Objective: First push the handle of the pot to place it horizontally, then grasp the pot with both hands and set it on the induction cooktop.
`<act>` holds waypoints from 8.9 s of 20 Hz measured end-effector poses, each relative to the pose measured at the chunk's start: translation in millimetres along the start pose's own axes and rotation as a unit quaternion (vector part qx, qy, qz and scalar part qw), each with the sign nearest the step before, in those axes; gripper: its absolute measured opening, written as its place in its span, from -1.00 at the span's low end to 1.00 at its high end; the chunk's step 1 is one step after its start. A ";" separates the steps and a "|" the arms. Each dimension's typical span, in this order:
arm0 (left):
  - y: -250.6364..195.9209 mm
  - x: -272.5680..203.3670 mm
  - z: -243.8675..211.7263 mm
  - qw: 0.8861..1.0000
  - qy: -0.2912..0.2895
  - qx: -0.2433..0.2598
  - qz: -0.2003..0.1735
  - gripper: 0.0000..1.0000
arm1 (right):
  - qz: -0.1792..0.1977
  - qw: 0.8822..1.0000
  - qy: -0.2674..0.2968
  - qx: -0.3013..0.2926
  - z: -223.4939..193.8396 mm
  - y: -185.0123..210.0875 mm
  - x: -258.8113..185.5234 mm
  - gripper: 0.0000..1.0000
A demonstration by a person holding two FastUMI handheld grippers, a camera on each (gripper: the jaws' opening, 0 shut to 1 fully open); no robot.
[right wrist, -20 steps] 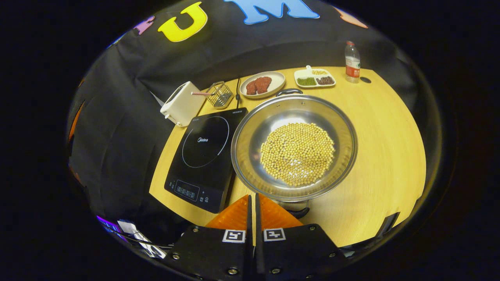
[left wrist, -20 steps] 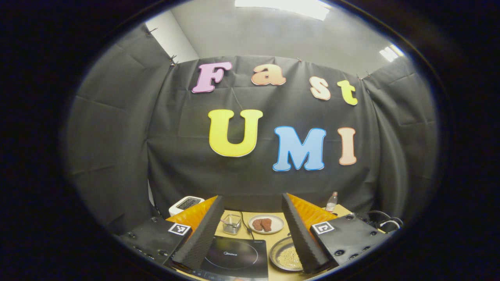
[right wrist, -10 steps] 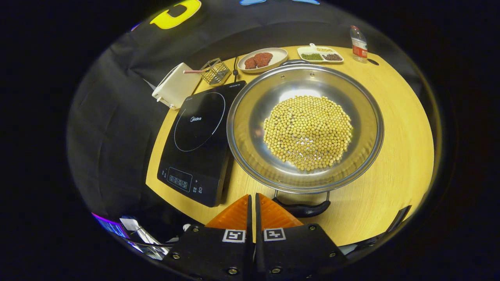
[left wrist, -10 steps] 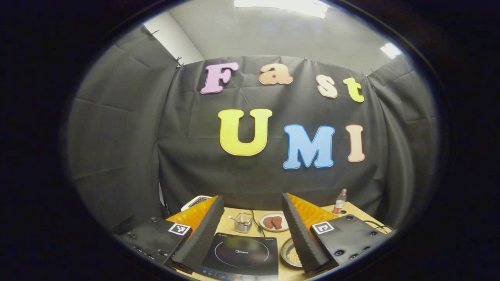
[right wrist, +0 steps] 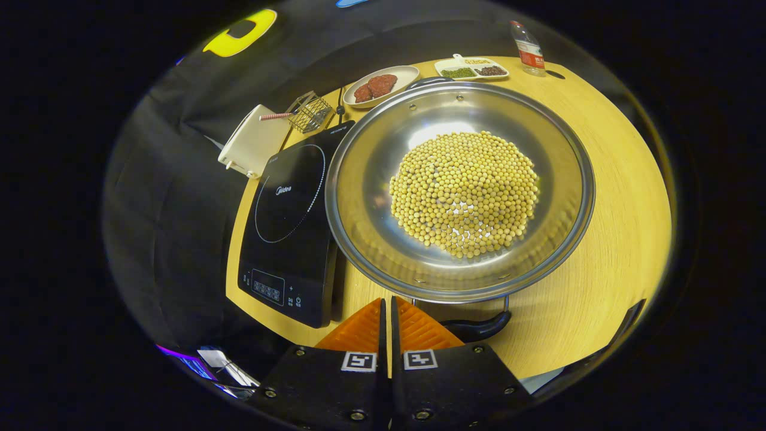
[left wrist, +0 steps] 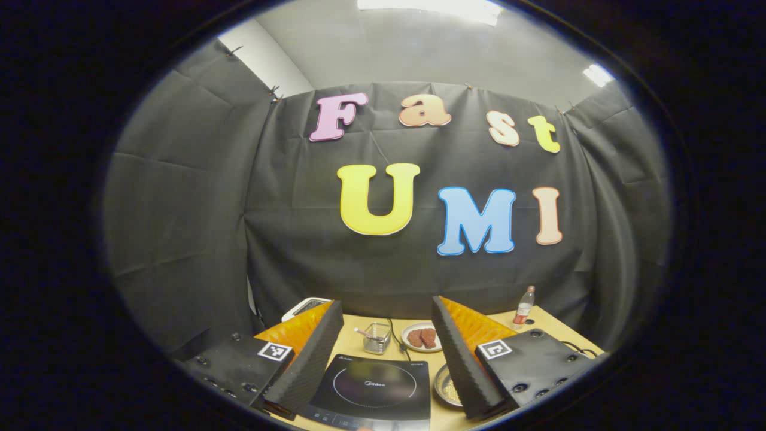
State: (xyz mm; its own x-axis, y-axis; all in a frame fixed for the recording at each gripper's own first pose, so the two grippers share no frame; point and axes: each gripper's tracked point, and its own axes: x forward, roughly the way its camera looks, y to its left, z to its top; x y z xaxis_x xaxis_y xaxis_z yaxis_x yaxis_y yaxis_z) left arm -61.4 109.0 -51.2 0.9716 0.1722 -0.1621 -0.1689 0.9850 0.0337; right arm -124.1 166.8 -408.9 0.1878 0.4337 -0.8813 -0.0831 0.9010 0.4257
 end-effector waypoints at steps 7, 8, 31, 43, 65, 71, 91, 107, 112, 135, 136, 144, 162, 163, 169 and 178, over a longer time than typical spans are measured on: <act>-13.7 6.0 1.4 1.000 0.001 0.002 -0.015 0.97 | 0.007 1.000 0.000 0.022 -0.9 -6.6 -0.6 -0.99; -15.7 6.9 0.6 1.000 0.001 0.003 -0.017 0.95 | 0.006 1.000 -0.001 0.023 -0.1 -9.1 -1.6 -0.99; -63.8 18.9 -1.7 0.999 0.003 0.000 -0.053 0.94 | -0.028 0.999 -0.016 0.043 6.3 -67.1 -28.6 -0.99; -76.3 20.2 -5.2 0.998 0.007 0.002 -0.056 0.97 | -0.056 0.997 -0.019 0.049 10.2 -102.2 -41.8 -0.99; -113.1 29.4 -16.4 0.997 0.019 0.011 -0.076 0.90 | -0.150 0.988 -0.028 0.003 32.4 -174.4 -62.1 -0.99; -120.5 30.4 -16.2 0.996 0.023 0.016 -0.084 0.94 | -0.169 0.985 -0.027 0.011 40.7 -194.8 -67.6 -0.99; -140.3 34.6 -21.0 0.994 0.039 0.033 -0.101 0.90 | -0.198 0.978 -0.038 0.051 78.4 -245.3 -70.6 -0.98; -144.5 61.2 -52.9 0.992 0.080 0.028 -0.097 0.94 | -0.220 0.974 -0.028 0.035 123.3 -279.9 -55.6 -0.95; -151.9 72.7 -74.0 0.988 0.098 0.034 -0.110 0.99 | -0.237 0.971 -0.027 0.029 128.3 -289.0 -57.4 -0.96; -193.4 148.2 -330.4 0.930 0.323 0.067 -0.160 0.93 | -0.189 0.954 -0.231 -0.003 164.5 -255.7 -112.6 0.91; -192.2 151.1 -338.4 0.929 0.329 0.064 -0.156 0.95 | -0.190 0.955 -0.229 -0.005 167.3 -256.8 -110.2 0.92; -190.8 168.2 -395.0 0.911 0.385 0.053 -0.142 0.92 | -0.197 0.959 -0.205 0.014 184.6 -269.8 -71.8 0.92; -200.4 178.1 -402.4 0.908 0.384 0.074 -0.149 0.29 | -0.202 0.965 -0.163 0.043 176.6 -271.1 -34.2 0.18; -200.3 178.5 -399.6 0.909 0.381 0.075 -0.150 0.29 | -0.203 0.965 -0.161 0.043 175.6 -270.3 -34.4 0.19; -194.6 174.7 -379.0 0.914 0.370 0.071 -0.152 0.22 | -0.201 0.965 -0.164 0.044 171.5 -254.6 -53.2 0.18; -170.3 158.0 -332.7 0.921 0.352 0.065 -0.154 0.27 | -0.204 0.963 -0.174 0.031 163.5 -211.2 -90.1 0.18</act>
State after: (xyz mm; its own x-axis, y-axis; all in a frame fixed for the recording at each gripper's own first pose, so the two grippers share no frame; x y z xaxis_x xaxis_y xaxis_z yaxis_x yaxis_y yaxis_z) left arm 65.8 -29.7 -410.7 0.6150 -0.1097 -0.7809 0.1628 0.9866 -0.0104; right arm 36.6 -63.7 -385.9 0.5098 0.0056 -0.8603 0.1238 0.9891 0.0798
